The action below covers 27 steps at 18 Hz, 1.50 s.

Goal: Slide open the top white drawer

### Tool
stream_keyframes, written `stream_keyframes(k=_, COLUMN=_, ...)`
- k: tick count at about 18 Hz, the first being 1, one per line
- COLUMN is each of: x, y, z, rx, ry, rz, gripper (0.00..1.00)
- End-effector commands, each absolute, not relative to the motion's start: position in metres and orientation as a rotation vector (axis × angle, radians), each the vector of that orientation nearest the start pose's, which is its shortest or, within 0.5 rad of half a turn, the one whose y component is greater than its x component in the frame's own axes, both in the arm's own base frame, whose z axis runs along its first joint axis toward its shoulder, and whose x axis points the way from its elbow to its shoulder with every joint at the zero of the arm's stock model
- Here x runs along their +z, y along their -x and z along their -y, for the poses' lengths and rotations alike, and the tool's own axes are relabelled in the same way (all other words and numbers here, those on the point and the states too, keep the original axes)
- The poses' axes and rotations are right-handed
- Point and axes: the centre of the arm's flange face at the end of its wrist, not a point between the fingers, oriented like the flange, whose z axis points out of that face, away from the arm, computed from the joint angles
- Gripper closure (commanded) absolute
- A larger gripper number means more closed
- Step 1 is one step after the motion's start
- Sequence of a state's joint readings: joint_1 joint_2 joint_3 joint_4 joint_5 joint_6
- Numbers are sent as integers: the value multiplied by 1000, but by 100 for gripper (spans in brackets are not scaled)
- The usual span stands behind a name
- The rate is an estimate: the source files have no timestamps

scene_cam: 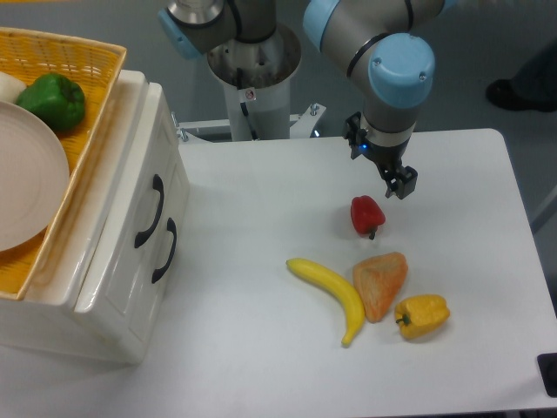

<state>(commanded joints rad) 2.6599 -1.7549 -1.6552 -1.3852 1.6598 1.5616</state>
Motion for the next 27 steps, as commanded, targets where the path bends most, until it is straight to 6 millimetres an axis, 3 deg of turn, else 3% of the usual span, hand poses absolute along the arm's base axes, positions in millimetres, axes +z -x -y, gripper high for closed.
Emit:
stream_keyframes(k=4, x=367, y=426, z=-366, rx=-106, ry=3156, rz=-699, gripper=0)
stream_keyframes(k=10, x=363, y=414, z=-395, rx=-97, ry=3189, rz=-513, gripper=0)
stream_keyframes(k=15, x=368, y=405, z=-411, rx=-140, ry=3137, rz=-176, gripper=0)
stream_keyframes(k=19, x=366, y=386, z=-430, rx=-183, ry=3115, rz=77, gripper=0)
stream_keyframes(k=23, x=361, y=362, z=-454, rx=-204, ry=3116, rz=186, gripper=0)
stream_keyframes(k=27, x=371, y=344, z=-472, rx=-234, ry=3067, rz=315, gripper=0)
